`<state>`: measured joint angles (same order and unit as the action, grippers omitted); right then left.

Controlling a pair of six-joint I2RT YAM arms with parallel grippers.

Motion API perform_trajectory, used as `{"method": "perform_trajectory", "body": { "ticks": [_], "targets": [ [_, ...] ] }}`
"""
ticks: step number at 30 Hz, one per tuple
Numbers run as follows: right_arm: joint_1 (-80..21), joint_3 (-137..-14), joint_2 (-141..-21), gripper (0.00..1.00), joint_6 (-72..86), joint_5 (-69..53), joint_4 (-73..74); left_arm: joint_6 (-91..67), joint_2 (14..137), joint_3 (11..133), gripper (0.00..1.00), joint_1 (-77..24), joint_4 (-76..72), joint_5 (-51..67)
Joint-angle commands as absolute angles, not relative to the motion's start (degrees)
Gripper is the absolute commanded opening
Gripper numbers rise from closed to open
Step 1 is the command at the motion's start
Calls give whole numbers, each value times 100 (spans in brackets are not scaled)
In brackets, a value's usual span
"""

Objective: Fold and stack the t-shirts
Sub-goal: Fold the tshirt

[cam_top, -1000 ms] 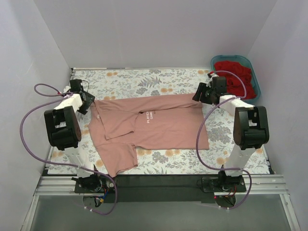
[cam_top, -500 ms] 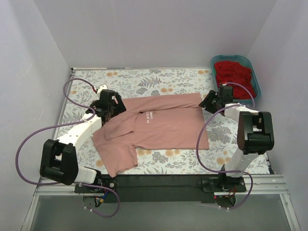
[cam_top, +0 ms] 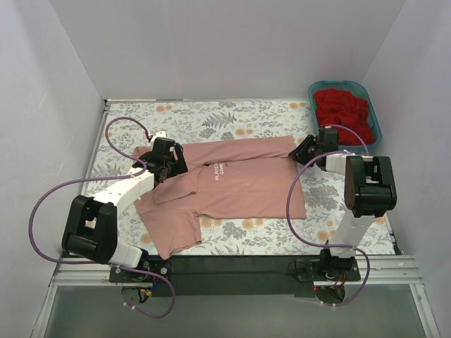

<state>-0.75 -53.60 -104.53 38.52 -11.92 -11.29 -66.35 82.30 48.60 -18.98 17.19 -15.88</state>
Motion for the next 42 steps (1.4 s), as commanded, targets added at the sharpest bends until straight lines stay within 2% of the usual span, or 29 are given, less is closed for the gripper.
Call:
{"method": "perform_trajectory", "body": {
  "ticks": [1,6,14,31,42],
  "targets": [
    [-62,-5221,-10468,41,4016,-1099,-1424,-6478,8130,4957,75,-1916,1538,-1705],
    [-62,-5019,-10301,45,4096,-730,-1441,-6478,8139,4966,75,-1916,1521,-1644],
    [-62,-5097,-10415,46,4122,-677,-1494,-6495,8139,4975,75,-1916,1512,-1600],
    [132,-5229,-10617,39,3990,-650,-1731,-6504,8139,4957,75,-1916,1529,-1556],
    [141,-5203,-10679,36,3911,-1178,-1793,-6504,8165,4957,75,-1916,1529,-1547]
  ]
}}
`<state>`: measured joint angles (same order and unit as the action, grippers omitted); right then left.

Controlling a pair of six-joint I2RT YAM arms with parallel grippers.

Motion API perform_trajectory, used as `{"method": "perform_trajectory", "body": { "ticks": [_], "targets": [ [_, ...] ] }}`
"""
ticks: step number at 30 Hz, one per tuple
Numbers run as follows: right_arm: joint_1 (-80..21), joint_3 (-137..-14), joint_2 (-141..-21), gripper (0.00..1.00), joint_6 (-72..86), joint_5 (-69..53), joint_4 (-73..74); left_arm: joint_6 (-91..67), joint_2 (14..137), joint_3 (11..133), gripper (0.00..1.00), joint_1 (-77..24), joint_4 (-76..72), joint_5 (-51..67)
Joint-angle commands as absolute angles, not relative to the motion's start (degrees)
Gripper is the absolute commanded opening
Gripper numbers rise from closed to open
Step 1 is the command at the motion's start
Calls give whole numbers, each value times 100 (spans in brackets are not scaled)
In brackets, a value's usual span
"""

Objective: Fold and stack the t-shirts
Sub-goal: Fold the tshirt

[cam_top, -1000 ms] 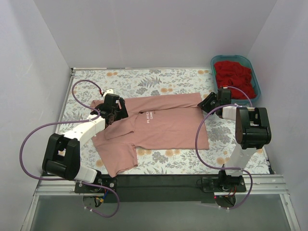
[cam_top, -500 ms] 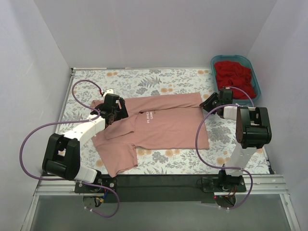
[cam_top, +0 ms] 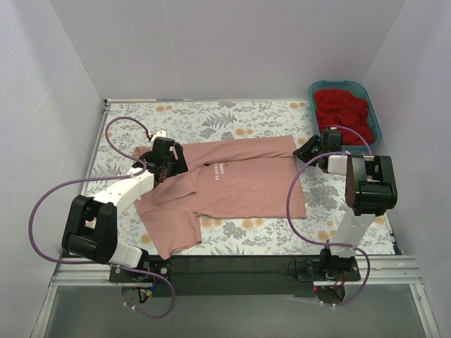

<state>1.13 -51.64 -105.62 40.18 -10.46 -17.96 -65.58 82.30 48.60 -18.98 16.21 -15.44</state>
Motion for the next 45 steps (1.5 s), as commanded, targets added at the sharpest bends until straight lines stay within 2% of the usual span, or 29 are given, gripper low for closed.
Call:
{"method": "perform_trajectory", "body": {
  "ticks": [1,4,7,9,12,29,45],
  "targets": [
    [141,-5194,-10670,36,3902,-1178,-1802,-6504,8165,4948,75,-1916,1529,-1538],
    [141,-5151,-10635,32,3885,-1143,-1793,-6504,8174,4957,75,-1916,1521,-1529],
    [141,-5150,-10556,21,3797,-1064,-1793,-6504,8174,4948,75,-1916,1529,-1538],
    [141,-5159,-10486,11,3753,-1020,-1784,-6504,8174,4948,75,-1916,1529,-1538],
    [149,-5238,-10363,1,3578,-985,-1767,-6495,8174,4948,75,-1907,1529,-1556],
    [158,-6231,-10178,1,2426,-914,-308,-6477,8297,5010,75,-1916,1626,-1687],
    [158,-6767,-10037,1,2197,-1186,509,-6644,8805,5176,75,-1916,2047,-1933]
  ]
}}
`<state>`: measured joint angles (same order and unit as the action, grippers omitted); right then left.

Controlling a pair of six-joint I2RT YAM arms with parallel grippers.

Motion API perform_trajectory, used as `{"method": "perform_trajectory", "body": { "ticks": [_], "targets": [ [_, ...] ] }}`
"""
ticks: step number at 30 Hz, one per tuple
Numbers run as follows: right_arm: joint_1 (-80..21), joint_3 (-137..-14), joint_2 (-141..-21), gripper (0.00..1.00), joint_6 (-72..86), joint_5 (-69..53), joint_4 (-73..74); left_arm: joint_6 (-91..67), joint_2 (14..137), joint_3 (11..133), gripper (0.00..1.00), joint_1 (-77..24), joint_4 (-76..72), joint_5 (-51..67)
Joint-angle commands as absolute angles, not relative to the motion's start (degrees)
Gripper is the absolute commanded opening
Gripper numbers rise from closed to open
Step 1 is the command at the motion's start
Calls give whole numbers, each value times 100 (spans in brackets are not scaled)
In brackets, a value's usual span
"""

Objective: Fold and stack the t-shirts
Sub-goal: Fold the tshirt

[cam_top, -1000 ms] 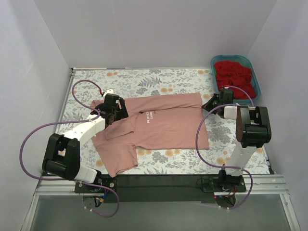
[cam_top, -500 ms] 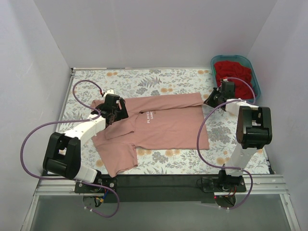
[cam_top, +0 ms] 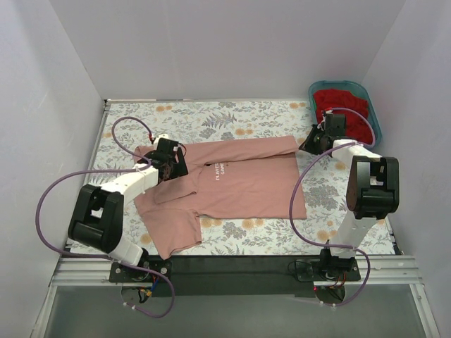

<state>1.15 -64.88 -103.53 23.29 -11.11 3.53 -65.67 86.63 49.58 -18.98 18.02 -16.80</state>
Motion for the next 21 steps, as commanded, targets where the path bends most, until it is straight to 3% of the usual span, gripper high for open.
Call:
{"method": "perform_trajectory", "body": {
  "ticks": [1,13,19,21],
  "targets": [
    [158,-6768,-10002,1,2180,-1187,518,-6688,8876,5255,75,-1916,2126,-2021],
    [167,-6653,-10317,1,1907,-844,598,-6979,9193,5405,69,-1749,2628,-2250],
    [158,-6785,-10477,18,1767,-887,659,-7014,9079,5388,69,-1687,2558,-1952],
    [150,-6803,-10407,30,1723,-1002,685,-7066,8878,5362,71,-1670,2470,-1829]
  ]
}}
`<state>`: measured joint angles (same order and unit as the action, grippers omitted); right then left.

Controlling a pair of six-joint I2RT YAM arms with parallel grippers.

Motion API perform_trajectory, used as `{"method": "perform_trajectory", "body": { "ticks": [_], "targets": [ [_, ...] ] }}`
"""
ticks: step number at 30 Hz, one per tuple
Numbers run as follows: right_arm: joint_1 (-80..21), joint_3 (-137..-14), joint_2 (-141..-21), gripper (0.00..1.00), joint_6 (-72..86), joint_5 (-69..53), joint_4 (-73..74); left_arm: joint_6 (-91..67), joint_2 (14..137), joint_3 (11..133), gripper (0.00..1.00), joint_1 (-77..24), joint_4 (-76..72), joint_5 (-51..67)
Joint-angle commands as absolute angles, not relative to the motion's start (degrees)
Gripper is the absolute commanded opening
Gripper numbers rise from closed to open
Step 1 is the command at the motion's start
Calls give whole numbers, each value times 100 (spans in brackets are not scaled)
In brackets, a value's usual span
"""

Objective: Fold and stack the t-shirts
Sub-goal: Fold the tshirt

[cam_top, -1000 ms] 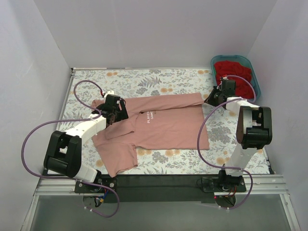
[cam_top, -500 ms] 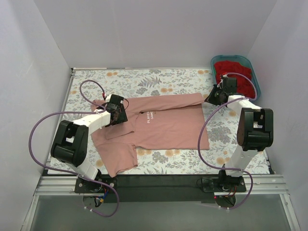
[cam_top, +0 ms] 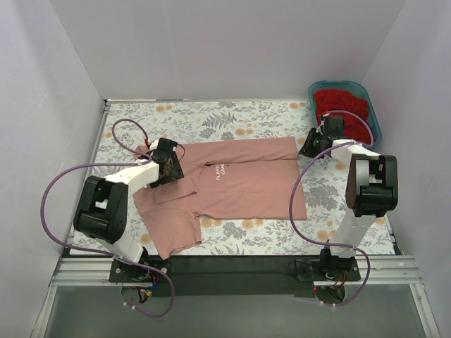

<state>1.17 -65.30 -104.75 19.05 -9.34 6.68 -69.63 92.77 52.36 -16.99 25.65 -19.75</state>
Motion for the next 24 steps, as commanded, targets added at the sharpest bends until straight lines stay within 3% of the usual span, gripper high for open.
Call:
{"method": "perform_trajectory", "body": {
  "ticks": [1,2,5,12,16,24],
  "targets": [
    [123,-6811,-10293,35,1697,-1011,677,-7119,8790,5309,72,-1661,2418,-1819],
    [106,-6812,-10231,42,1670,-1019,677,-7197,8693,5291,72,-1600,2356,-1828],
    [35,-6899,-10081,47,1617,-1203,659,-7681,8412,5282,73,-1259,2233,-1811],
    [-281,-7242,-10476,44,1801,-1635,387,-7972,9235,6098,72,-159,2057,-1082],
    [-325,-7356,-10889,42,2021,-1757,132,-7963,9956,6679,63,-18,1916,-1020],
    [-343,-7778,-11749,41,2101,-1644,53,-8138,11223,7506,35,255,2214,-1177]
  ]
}}
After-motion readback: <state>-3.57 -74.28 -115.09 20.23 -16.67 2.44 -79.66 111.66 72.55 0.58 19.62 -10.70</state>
